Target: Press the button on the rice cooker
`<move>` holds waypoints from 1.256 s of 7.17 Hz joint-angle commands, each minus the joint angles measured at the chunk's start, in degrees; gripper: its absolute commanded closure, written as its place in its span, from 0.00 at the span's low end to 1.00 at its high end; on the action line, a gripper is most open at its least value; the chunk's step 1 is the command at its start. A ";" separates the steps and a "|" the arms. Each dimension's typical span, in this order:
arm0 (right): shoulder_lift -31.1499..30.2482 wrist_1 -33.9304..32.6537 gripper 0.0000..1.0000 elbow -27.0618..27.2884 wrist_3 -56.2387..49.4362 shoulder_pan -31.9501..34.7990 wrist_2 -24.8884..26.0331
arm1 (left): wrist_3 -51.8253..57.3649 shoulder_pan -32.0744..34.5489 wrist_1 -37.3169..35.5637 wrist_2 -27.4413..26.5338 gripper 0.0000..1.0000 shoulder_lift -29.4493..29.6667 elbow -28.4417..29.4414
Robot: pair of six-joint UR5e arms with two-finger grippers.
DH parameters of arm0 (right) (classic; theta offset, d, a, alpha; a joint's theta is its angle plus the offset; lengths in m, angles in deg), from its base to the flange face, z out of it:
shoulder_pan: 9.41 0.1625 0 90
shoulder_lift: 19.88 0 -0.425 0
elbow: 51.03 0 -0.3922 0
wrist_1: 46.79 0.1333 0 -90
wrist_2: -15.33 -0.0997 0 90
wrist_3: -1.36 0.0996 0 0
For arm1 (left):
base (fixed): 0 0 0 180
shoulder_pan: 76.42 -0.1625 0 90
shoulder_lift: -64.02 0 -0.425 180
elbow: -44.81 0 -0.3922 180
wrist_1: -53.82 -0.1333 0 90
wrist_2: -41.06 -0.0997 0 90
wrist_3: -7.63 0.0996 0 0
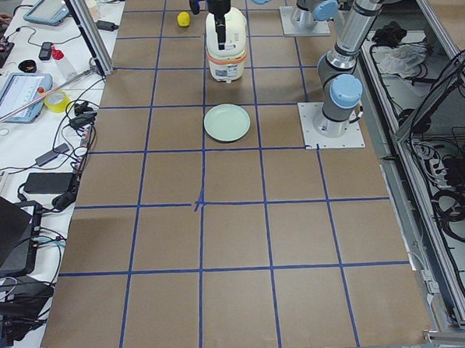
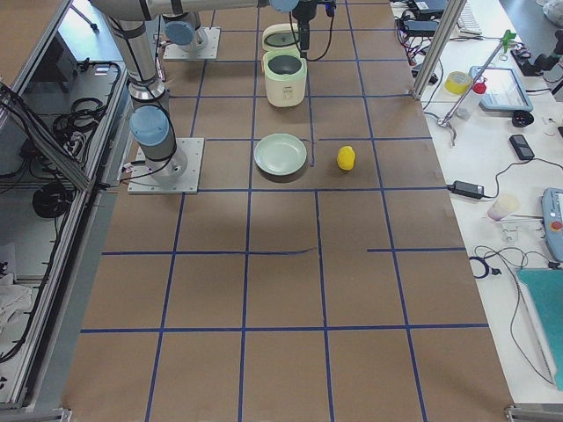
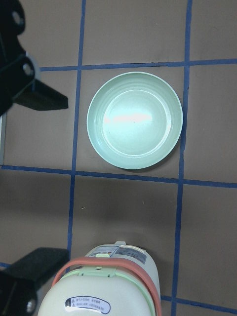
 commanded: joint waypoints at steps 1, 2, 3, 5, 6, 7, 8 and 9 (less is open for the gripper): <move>-0.18 2.71 0.00 -3.12 -9.39 -7.34 -0.43 | 0.05 0.00 0.00 0.00 0.00 0.00 0.00; -0.35 2.45 0.00 -3.47 -9.94 -9.89 -1.83 | -0.04 0.00 0.00 0.00 0.00 0.00 0.00; -0.70 2.36 0.00 -3.47 -9.95 -10.52 -2.28 | 0.05 0.00 0.00 0.00 0.00 0.00 0.00; -1.58 2.18 0.00 -3.39 -9.42 -10.44 -1.76 | 0.05 0.00 0.00 0.00 0.00 0.00 0.00; -2.63 2.09 0.00 -3.30 -8.98 -10.18 -1.58 | 0.05 0.00 0.00 0.00 0.00 0.00 0.00; -3.69 1.48 0.00 -2.69 -8.80 -10.18 -1.41 | -0.04 0.00 0.00 0.00 0.00 0.00 0.00; -3.78 -0.17 0.00 -2.77 -8.98 -10.18 -1.32 | 0.05 0.00 0.00 0.00 0.00 0.00 0.00; -3.70 -0.45 0.00 -2.42 -9.07 -10.09 -1.32 | 0.05 0.00 0.00 0.00 0.00 0.00 0.00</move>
